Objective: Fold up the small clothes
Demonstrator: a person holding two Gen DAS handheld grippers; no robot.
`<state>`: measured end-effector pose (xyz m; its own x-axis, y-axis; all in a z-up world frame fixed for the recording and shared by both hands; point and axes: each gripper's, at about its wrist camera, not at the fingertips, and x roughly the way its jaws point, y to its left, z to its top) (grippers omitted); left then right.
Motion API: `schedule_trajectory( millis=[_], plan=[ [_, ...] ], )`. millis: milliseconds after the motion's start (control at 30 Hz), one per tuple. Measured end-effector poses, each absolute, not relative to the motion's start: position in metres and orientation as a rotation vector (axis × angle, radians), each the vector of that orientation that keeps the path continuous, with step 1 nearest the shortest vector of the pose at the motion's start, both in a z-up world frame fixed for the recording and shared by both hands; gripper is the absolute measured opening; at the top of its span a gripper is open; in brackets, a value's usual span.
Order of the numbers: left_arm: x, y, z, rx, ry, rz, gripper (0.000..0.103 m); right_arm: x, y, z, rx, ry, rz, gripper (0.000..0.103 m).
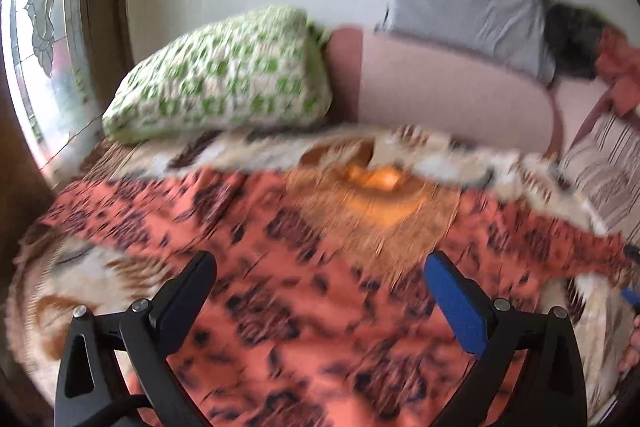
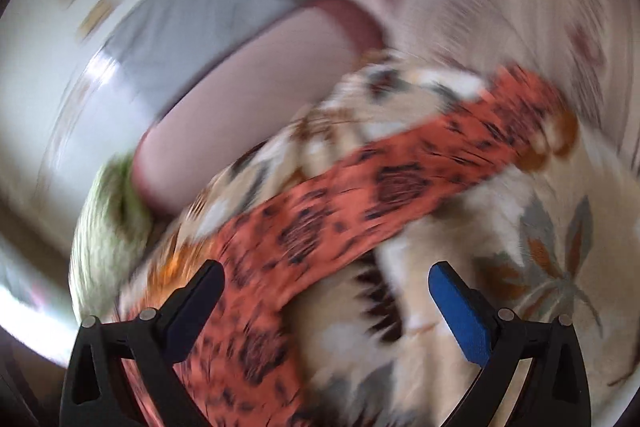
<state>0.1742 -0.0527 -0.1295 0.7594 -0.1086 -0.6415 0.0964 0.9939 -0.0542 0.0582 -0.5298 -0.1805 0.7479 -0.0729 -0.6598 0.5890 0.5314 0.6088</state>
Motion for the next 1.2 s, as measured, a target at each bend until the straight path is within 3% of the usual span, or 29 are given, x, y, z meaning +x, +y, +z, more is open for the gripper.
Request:
schedule_trajectory(
  millis=[67, 167, 367, 533, 633, 700, 767, 1000, 1200],
  plan=[
    [0.187, -0.059, -0.142, -0.048, 0.681, -0.135, 0.103, 0.047, -0.57, -0.2, 1.074, 0.583, -0.503, 0.103],
    [0.213, -0.067, -0.179, -0.086, 0.8, -0.165, 0.103, 0.036, -0.613, -0.222, 1.215, 0.511, -0.552, 0.102],
    [0.233, -0.062, -0.22, -0.122, 0.909, -0.167, 0.103, 0.041, -0.666, -0.24, 1.326, 0.463, -0.6, 0.091],
    [0.248, -0.062, -0.223, -0.125, 0.896, -0.154, 0.103, 0.058, -0.69, -0.255, 1.338, 0.464, -0.607, 0.072],
    [0.256, -0.062, -0.235, -0.091, 0.921, -0.142, 0.103, 0.065, -0.701, -0.258, 1.29, 0.461, -0.629, 0.056],
    [0.26, -0.064, -0.245, -0.055, 0.955, -0.12, 0.103, 0.068, -0.705, -0.265, 1.27, 0.483, -0.655, 0.027],
    [0.264, -0.067, -0.254, -0.018, 0.985, -0.102, 0.103, 0.069, -0.709, -0.273, 1.28, 0.484, -0.684, 0.01],
    [0.258, -0.065, -0.244, 0.002, 0.962, -0.086, 0.103, 0.099, -0.668, -0.215, 1.164, 0.401, -0.486, 0.008],
    [0.253, -0.029, -0.217, -0.1, 0.887, -0.009, 0.103, 0.158, -0.564, -0.152, 0.975, 0.442, -0.169, 0.008]
  ],
)
